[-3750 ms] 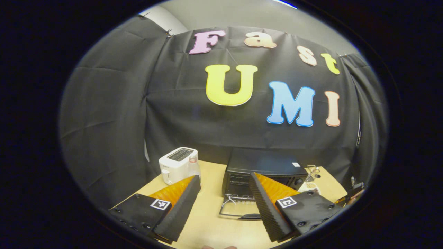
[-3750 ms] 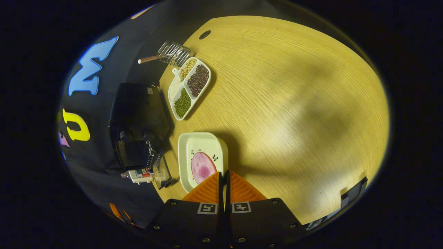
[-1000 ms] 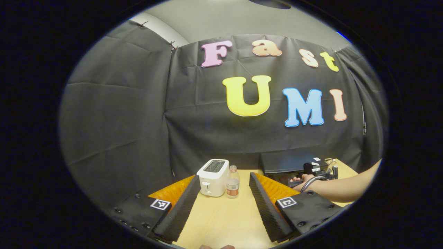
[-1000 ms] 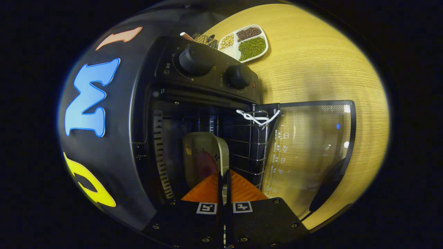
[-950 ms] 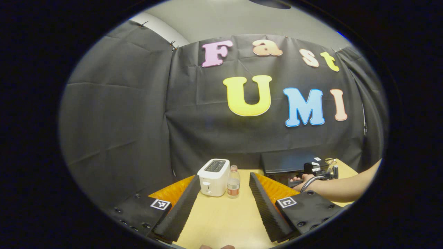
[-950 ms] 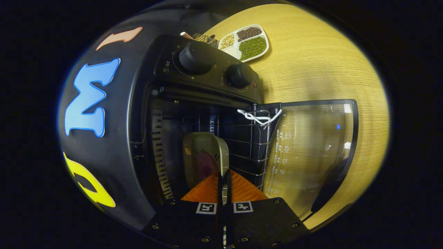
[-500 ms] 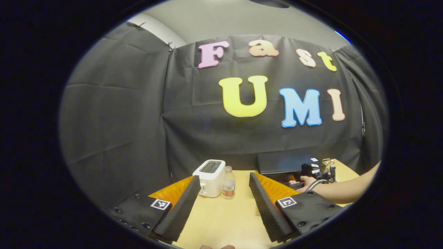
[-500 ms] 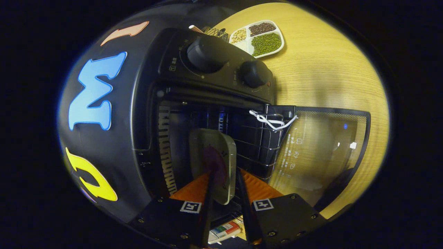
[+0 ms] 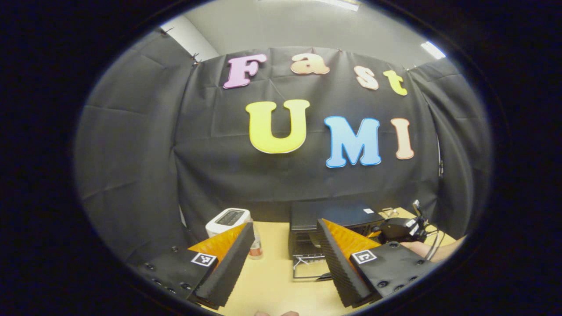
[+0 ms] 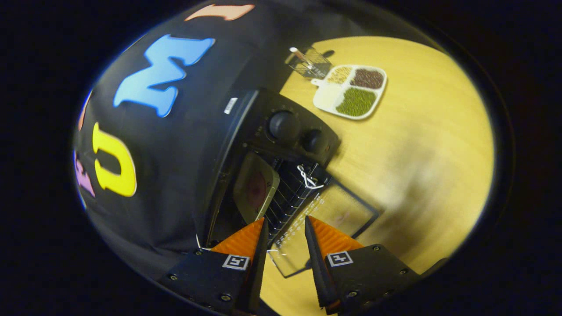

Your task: Open the electric oven with the left hand, put the food in, and close the electric oven.

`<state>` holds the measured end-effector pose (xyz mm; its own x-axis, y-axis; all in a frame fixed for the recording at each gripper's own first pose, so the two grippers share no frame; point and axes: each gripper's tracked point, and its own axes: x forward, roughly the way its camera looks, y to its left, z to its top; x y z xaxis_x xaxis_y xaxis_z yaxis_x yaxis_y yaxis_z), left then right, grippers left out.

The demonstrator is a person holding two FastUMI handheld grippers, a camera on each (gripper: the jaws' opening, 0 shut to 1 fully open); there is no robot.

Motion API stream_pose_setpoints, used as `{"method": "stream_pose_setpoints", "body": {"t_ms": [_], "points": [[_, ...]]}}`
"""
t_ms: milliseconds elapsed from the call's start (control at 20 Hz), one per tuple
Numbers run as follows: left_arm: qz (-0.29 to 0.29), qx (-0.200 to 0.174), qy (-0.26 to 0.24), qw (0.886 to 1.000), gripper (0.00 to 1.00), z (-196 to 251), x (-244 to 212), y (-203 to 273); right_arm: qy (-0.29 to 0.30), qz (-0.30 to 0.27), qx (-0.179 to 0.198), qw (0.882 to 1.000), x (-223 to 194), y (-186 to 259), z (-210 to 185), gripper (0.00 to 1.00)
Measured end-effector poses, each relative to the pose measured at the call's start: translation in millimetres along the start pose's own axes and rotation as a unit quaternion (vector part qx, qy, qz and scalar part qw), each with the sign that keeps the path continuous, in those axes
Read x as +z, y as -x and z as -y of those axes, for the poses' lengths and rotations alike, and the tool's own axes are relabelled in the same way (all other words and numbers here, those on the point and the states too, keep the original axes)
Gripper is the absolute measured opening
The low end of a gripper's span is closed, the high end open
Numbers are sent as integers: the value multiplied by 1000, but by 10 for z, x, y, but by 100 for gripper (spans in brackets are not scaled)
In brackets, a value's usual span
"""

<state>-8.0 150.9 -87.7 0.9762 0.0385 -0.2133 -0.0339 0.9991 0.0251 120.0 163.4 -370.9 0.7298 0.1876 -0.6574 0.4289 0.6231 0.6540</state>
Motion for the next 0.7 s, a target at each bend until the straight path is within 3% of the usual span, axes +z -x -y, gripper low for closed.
{"method": "stream_pose_setpoints", "body": {"t_ms": [100,150,250,500,550,600,650,700], "points": [[3,-18,2,1000,96,187,22,-61,83,28,9,996,232,306,26,50],[4,-26,1,1000,100,274,35,-90,120,47,15,992,372,446,22,50],[5,-40,2,999,96,444,43,-160,183,88,25,979,641,742,14,50],[10,-68,11,998,99,811,130,-253,303,210,43,929,1272,1585,-163,50],[14,-73,10,997,99,887,156,-266,321,231,47,917,1368,1772,-210,60],[16,-77,9,997,100,938,178,-277,334,249,49,908,1418,1911,-243,90],[16,-81,8,997,100,1008,180,-293,340,269,58,899,1468,2075,-321,77],[15,-84,9,996,100,1060,177,-298,346,292,66,889,1523,2249,-398,85]]}}
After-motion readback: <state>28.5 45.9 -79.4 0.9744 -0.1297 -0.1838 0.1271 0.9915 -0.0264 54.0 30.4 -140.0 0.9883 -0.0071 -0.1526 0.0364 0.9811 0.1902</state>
